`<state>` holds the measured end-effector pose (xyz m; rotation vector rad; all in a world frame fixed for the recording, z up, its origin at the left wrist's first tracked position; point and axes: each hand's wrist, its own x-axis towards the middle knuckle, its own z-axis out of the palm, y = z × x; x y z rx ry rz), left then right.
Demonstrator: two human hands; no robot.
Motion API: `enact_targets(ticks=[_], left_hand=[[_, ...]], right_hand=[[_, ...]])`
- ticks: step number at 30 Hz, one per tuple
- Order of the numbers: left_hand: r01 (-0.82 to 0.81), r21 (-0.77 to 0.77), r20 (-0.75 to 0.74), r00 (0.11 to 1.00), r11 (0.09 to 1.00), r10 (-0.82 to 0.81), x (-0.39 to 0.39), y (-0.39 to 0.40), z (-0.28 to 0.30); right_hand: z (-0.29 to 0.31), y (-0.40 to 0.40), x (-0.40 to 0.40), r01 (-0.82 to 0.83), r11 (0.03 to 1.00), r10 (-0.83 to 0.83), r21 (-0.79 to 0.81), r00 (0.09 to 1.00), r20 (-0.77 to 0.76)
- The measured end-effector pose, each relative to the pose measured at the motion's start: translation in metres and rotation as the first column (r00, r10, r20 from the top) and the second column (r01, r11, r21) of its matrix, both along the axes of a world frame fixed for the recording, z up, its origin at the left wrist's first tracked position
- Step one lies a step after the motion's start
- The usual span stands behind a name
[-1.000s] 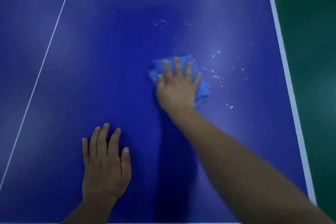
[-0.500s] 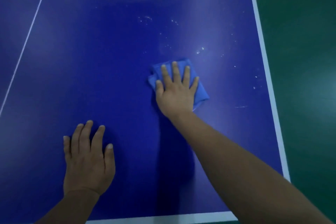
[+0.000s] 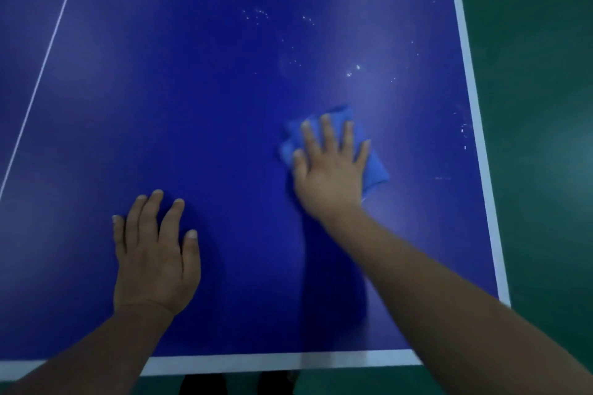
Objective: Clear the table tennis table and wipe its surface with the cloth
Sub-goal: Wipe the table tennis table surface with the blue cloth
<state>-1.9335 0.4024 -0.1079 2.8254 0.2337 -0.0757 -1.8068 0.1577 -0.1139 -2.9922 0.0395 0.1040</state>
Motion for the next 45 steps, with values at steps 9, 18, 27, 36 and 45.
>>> enact_targets(ticks=[9, 18, 27, 36, 45], left_hand=[[0.003, 0.019, 0.013, 1.000, 1.000, -0.003, 0.001, 0.000, 0.000], [0.007, 0.087, -0.008, 1.000, 0.996, -0.007, 0.000, -0.003, 0.002], [-0.080, 0.027, -0.014, 0.997, 0.996, 0.080, -0.002, -0.050, 0.018], [-0.028, -0.060, -0.003, 1.000, 0.998, 0.028, 0.036, -0.184, 0.012], [-0.091, 0.041, -0.018, 0.996, 0.995, 0.092, 0.047, -0.201, 0.000]], right_hand=[[0.005, -0.157, 0.016, 0.257, 0.965, -0.261, -0.060, 0.961, -0.090], [0.000, -0.105, -0.090, 0.017, 0.998, -0.018, -0.068, 1.000, -0.013], [0.004, -0.165, -0.071, -0.077, 0.996, 0.074, -0.042, 0.995, -0.070], [0.005, -0.236, 0.015, -0.120, 0.992, 0.118, -0.044, 0.992, -0.036], [0.005, -0.301, 0.160, -0.199, 0.974, 0.208, -0.105, 0.975, 0.075]])
